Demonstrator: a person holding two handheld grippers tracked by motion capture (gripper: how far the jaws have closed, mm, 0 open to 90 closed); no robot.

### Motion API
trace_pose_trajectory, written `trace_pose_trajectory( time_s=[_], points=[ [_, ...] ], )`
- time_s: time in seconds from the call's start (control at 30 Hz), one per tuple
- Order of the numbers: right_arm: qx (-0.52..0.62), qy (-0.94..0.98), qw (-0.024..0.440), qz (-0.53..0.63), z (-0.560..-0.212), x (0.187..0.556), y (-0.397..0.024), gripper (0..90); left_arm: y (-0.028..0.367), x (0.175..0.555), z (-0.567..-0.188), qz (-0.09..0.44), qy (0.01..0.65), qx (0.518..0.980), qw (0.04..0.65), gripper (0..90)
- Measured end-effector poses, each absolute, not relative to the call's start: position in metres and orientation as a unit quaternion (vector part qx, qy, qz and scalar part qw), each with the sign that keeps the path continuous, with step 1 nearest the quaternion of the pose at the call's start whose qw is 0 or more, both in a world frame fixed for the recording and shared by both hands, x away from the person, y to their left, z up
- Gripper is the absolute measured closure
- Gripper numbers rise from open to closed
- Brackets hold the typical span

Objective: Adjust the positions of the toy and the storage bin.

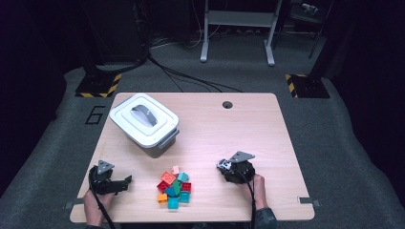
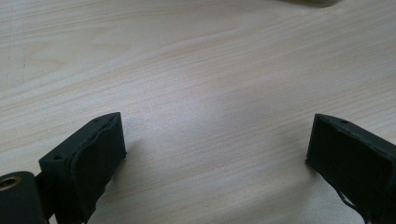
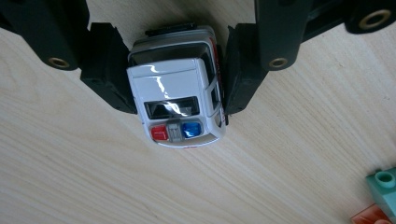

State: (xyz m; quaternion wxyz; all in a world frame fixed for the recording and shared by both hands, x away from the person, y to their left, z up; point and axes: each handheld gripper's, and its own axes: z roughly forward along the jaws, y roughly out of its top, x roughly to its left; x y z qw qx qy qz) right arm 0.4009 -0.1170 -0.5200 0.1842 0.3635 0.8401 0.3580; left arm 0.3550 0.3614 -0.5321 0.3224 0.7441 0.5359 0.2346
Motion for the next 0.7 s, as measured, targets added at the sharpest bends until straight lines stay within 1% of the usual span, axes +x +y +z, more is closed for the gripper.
trace_pose_trajectory(
  time_s=[0.3,0.5,0.7],
  points=[
    [0.374,0.82,0.194,0.388,-0.507,0.398,-0.128,47.4,0.361,0.355,-0.532,0.234,0.536,0.744,0.322,4.4],
    [0.377,0.806,0.217,0.402,-0.495,0.396,-0.142,47.6,0.361,0.355,-0.532,0.235,0.539,0.74,0.326,4.4],
    [0.391,0.793,0.231,0.405,-0.486,0.393,-0.156,47.5,0.361,0.355,-0.533,0.236,0.538,0.74,0.327,4.5]
  ],
)
